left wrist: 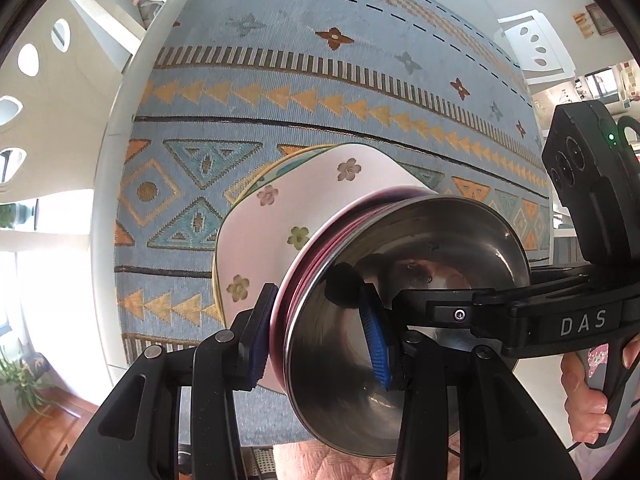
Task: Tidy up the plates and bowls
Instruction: 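Carry the nested bowls with both grippers over the hexagonal plate stack, then lower the nested bowls onto the plate stack and open both grippers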
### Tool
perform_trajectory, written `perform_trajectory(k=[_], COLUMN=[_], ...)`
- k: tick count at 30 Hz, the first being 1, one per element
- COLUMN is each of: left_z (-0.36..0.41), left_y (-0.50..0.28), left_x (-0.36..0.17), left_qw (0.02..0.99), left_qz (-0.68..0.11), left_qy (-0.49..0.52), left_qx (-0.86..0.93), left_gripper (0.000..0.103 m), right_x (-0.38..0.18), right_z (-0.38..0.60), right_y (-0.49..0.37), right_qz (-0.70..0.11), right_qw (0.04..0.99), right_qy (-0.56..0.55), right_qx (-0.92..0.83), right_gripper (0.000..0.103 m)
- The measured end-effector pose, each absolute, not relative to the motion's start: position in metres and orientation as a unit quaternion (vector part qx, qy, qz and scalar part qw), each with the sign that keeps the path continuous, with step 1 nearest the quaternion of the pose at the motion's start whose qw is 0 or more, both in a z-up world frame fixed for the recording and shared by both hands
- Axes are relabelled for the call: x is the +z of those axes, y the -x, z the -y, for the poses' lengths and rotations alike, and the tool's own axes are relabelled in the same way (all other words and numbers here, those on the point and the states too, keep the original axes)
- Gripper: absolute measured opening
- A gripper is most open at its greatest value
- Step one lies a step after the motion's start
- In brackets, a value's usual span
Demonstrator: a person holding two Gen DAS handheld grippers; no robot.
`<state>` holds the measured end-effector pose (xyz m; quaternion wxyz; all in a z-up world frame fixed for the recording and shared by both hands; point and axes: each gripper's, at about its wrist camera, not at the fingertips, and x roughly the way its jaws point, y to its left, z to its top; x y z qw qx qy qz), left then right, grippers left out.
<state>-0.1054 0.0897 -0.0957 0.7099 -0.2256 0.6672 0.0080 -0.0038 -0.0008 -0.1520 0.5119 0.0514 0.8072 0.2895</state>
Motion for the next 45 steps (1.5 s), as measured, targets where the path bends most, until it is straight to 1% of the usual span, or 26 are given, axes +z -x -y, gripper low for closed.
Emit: perform_trajectory(k=[6,18,21,26,31,37,45], left_z=[-0.088,-0.099,-0.096,-0.092,-0.087,-0.098,-0.12], left_y=[0.102,0.108,0.108,0.105,0.103,0.103,0.107], left_x=[-0.099,-0.106,-0.105,-0.103,-0.092,-0.077,-0.045], left_qw=[0.713,0.718,0.723,0.727,0.737,0.748,0.771], left_qz=[-0.667,-0.648,-0.647,-0.652,-0.651,-0.635,-0.601], left_qy=[0.217,0.256,0.239,0.216,0.177,0.191,0.208], left_qx=[0.009,0.016,0.022,0.024,0.03,0.02,0.015], left_gripper=[0.037,0.038,0.042,0.042,0.042,0.042,0.042], right_x=[-0.156,-0.159,-0.161,-0.16,-0.157,-0.15,-0.129], right_z=[0.003,0.018,0.021,0.022,0.016,0.019,0.029], right_y=[-0.002,-0.007,-0.006,-0.001,0.001,-0.002,-0.009], right_qz=[-0.809,-0.802,-0.798,-0.792,-0.789,-0.784,-0.774], right_qw=[0.51,0.504,0.507,0.517,0.525,0.53,0.543], right_qy=[-0.057,-0.105,-0.122,-0.121,-0.112,-0.112,-0.127], right_qx=[0.287,0.302,0.303,0.302,0.3,0.303,0.301], right_gripper=[0.059,0.06,0.061,0.062,0.062,0.062,0.062])
